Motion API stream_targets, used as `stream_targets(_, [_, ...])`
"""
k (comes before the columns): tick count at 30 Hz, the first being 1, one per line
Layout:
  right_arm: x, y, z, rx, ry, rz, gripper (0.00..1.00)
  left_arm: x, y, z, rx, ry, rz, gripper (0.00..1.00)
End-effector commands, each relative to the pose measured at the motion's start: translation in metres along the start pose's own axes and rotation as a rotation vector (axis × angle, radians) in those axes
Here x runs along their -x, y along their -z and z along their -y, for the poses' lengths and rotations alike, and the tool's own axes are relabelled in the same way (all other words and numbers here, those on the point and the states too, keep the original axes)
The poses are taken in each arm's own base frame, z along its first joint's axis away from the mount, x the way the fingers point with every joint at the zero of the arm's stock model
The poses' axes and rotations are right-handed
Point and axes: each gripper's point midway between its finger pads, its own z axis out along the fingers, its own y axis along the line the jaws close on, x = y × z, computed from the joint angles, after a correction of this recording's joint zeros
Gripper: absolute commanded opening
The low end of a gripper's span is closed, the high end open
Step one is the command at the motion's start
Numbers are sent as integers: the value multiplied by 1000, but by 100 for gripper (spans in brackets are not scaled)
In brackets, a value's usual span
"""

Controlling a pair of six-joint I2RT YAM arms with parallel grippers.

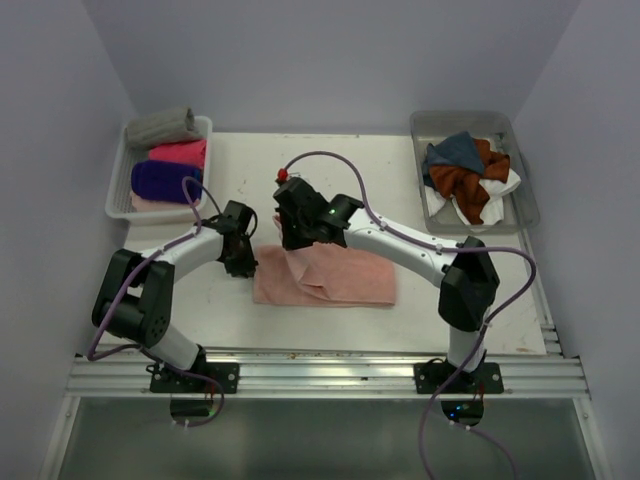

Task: Roll the towels
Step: Fold the towel

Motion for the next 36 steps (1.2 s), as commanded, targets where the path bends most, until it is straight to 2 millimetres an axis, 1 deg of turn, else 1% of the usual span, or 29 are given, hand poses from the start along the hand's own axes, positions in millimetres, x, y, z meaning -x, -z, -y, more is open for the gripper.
stream_targets(1, [13,-2,-30,87,-23,31,0,2,-8,4,-14,11,8,20])
stream_targets(2, [10,-4,-34,95,-22,24,0,1,-8,3,-14,13,6,21])
stream_targets(3, [6,-9,-34,93,-20,13,0,0,-8,3,-13,11,5,21])
stream_targets(6, [0,-15,-38,97,-16,-4,0,0,-8,3,-13,13,5,21])
stream_targets(10, [-12,-31,-39,95,-19,-41,0,-1,-9,2,-12,11,6,21])
stream_targets(15, [-19,-47,-45,112,-29,-66,0,-1,-7,0,-7,16,9,21])
stream_targets(16, [-18,-48,-49,125,-31,-66,4,-1,-6,0,-5,14,11,21])
stream_targets(17, [-18,-52,-52,137,-29,-67,11,0,-5,-2,2,16,18,21])
stream_targets(18, [-15,-52,-57,156,-29,-60,18,-2,-4,-4,11,15,13,21])
stream_targets(19, [-14,-54,-60,165,-28,-58,35,-2,-3,-6,21,18,14,21])
stream_targets(21, [-11,-52,-67,203,-17,-62,50,-2,2,-14,52,24,16,21])
stream_targets(22, [-6,-47,-71,213,-8,-49,56,-1,5,-18,62,33,20,21])
stream_targets(23, [-3,-45,-67,204,1,-36,62,4,11,-19,63,42,41,21])
stream_targets(24, [9,-31,-67,212,-2,2,63,6,15,-25,68,62,42,21])
stream_targets(25, [8,-30,-55,182,-4,11,63,10,20,-28,66,76,55,21])
stream_targets(26, [20,-25,-38,142,-27,53,57,16,28,-29,54,92,84,21])
stream_targets(27, [20,-14,-21,115,-44,66,52,21,33,-35,61,116,94,21])
stream_targets(28, [22,-8,-6,91,-64,82,47,28,40,-36,60,127,118,21])
stream_targets(29, [31,-4,22,49,-105,102,31,35,48,-38,64,136,150,21])
stream_targets(30, [21,7,50,-1,-128,106,25,40,54,-34,45,133,167,22])
stream_targets(31, [24,10,82,-54,-170,116,18,43,62,-27,4,128,184,22])
stream_targets(32, [3,9,109,-113,-187,78,9,48,66,-20,-29,117,208,22])
stream_targets(33, [7,25,122,-130,-204,107,5,53,71,-12,-55,109,231,22])
stream_targets(34, [3,30,148,-178,-233,96,3,59,77,-1,-91,95,266,23])
stream_targets(35, [-9,33,163,-207,-240,71,2,55,81,19,-132,43,272,23])
stream_targets(36, [-14,36,175,-239,-238,58,2,56,87,34,-166,21,285,23])
